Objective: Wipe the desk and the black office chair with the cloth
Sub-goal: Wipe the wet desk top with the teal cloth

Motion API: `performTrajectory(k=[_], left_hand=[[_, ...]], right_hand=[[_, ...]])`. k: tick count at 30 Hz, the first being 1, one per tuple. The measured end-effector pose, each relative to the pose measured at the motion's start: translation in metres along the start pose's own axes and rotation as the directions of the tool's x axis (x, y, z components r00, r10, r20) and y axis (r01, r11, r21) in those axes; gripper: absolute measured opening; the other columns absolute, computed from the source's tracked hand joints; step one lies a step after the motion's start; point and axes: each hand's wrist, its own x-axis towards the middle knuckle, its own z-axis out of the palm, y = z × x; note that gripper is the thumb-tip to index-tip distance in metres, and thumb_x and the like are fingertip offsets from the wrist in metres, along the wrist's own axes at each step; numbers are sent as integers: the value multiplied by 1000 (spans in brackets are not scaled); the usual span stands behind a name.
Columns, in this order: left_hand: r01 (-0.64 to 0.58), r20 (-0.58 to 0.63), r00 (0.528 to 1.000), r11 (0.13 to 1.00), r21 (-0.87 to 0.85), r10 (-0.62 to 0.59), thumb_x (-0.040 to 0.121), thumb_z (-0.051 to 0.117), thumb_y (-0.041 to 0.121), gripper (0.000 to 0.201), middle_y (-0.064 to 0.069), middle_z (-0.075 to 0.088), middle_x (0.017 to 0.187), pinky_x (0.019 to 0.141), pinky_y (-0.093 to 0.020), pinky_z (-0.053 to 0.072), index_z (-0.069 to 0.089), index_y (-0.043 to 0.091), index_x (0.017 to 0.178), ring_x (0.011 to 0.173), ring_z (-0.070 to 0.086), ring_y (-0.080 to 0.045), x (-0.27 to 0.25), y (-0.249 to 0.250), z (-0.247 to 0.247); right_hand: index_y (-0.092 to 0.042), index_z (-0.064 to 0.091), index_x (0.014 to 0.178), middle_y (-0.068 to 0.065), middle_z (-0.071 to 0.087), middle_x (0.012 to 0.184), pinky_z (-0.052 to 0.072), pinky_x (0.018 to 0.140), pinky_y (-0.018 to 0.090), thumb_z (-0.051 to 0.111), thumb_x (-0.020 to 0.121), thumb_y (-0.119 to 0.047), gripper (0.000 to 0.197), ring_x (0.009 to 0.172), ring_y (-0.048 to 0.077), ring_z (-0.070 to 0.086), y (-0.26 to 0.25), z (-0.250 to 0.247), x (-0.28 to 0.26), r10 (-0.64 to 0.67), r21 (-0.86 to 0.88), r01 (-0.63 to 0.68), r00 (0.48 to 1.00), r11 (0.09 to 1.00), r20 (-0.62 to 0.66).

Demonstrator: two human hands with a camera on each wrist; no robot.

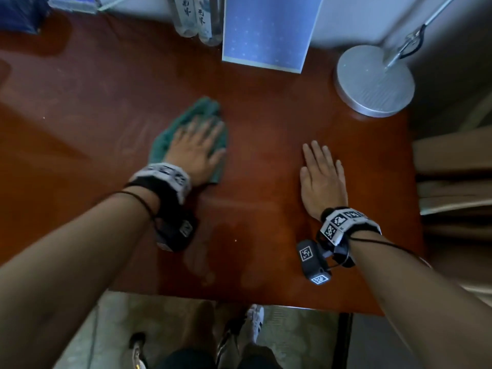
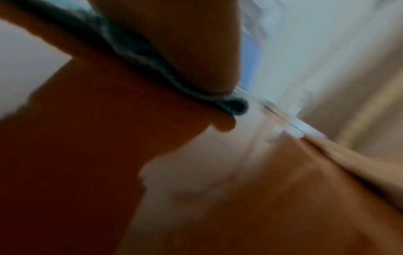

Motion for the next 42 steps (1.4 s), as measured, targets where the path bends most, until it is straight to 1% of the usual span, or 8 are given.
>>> performTrajectory(k=[5,10,13,17,21,30,37,42], left_hand=[[445,-31,894,894,-43,-447,94,26,52,68,-9,17,159,115,-55,10,24,18,152,145,10,-39,-69,-58,1],[48,85,995,999,-5,-47,97,17,53,63,1,0,162,117,-49,-5,6,28,154,148,-9,-28,-68,121,23],[-55,103,993,998,-7,56,98,20,55,61,6,1,162,119,-45,-4,6,32,153,148,-8,-22,-73,146,22],[122,-29,992,992,-21,-122,88,13,63,74,-3,20,159,117,-46,12,23,26,152,147,13,-30,-101,67,22],[351,14,936,936,-19,-351,96,26,56,66,-3,9,161,117,-51,4,15,24,153,147,2,-33,-135,36,25],[-71,86,994,997,34,68,94,10,61,66,6,2,162,120,-45,-1,6,32,154,148,-8,-22,-135,178,38],[237,-24,971,972,-1,-237,89,8,62,71,2,13,161,119,-44,4,17,31,152,149,5,-23,-183,61,32],[187,-9,982,982,-7,-187,92,14,56,66,0,11,161,117,-50,-2,16,29,153,148,-1,-29,-179,142,43]], right_hand=[[-28,6,154,-11,0,161,-3,120,40,16,102,-35,54,148,11,-6,-3,6,-13,80,-21,-81,997,997,-8],[-27,9,154,-11,2,161,-2,120,42,19,102,-34,54,148,10,-4,-19,15,-43,-14,-7,14,1000,1000,20],[-28,11,154,-11,3,161,-2,120,37,20,103,-33,52,148,9,-3,0,12,-67,-90,-7,90,996,996,20],[-30,8,154,-11,1,161,-3,120,36,15,103,-36,52,148,9,-5,18,9,-79,-66,-13,66,998,998,24],[-28,10,154,-9,3,161,0,121,39,16,102,-36,53,148,11,-2,17,15,-77,-64,-26,63,998,998,-20],[-28,14,154,-8,7,161,1,120,41,25,100,-38,56,148,11,1,16,18,-111,-128,-35,127,991,991,-27],[-28,12,154,-8,5,161,-1,120,40,22,100,-39,56,148,11,-1,13,20,-112,-99,-46,97,995,994,-32],[-25,14,154,-6,7,161,1,120,42,26,99,-39,58,148,13,0,9,22,-114,-84,-48,82,995,995,-48]])
